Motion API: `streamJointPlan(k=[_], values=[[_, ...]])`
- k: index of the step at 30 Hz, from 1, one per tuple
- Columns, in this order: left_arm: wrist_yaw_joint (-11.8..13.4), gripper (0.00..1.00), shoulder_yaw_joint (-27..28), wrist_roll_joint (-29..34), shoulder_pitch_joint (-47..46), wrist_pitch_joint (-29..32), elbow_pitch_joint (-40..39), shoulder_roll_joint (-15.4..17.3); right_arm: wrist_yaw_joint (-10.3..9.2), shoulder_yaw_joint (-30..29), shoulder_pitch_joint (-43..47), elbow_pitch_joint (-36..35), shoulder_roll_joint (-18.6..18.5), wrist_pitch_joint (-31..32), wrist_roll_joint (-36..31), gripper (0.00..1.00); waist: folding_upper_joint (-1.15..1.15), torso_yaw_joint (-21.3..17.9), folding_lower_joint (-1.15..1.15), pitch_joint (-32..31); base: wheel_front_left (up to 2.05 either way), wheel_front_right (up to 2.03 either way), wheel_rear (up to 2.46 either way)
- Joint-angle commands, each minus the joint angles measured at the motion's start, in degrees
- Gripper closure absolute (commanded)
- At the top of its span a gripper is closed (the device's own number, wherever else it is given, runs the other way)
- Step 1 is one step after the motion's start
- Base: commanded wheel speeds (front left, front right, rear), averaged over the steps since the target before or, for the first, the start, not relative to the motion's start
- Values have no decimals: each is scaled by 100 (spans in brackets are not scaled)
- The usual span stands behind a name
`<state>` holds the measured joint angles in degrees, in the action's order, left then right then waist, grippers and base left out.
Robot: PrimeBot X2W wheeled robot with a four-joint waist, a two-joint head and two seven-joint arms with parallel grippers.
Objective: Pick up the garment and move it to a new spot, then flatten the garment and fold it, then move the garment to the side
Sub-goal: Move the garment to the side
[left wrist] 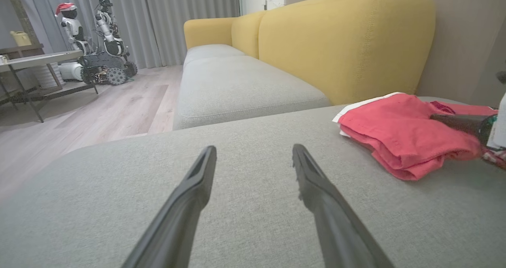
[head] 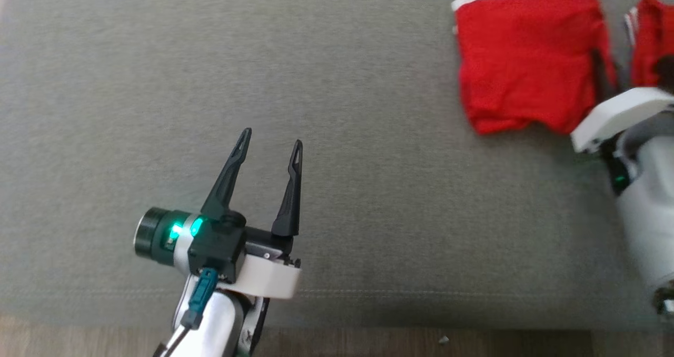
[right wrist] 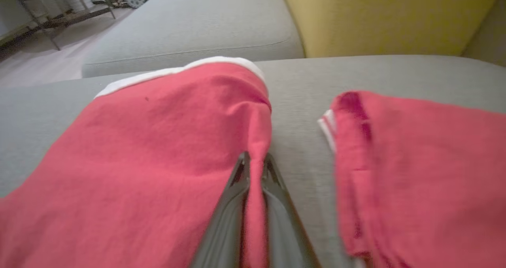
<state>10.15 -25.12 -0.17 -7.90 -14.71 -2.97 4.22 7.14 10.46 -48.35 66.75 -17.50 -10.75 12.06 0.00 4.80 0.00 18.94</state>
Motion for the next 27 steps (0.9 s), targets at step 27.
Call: streamJointPlan(k=[27], values=[[41,0,284,-6,-458,-29,-480,302,35,-1334,256,-2223,-1362,796,-1003,100,0,-678,0,648,0,0,0]])
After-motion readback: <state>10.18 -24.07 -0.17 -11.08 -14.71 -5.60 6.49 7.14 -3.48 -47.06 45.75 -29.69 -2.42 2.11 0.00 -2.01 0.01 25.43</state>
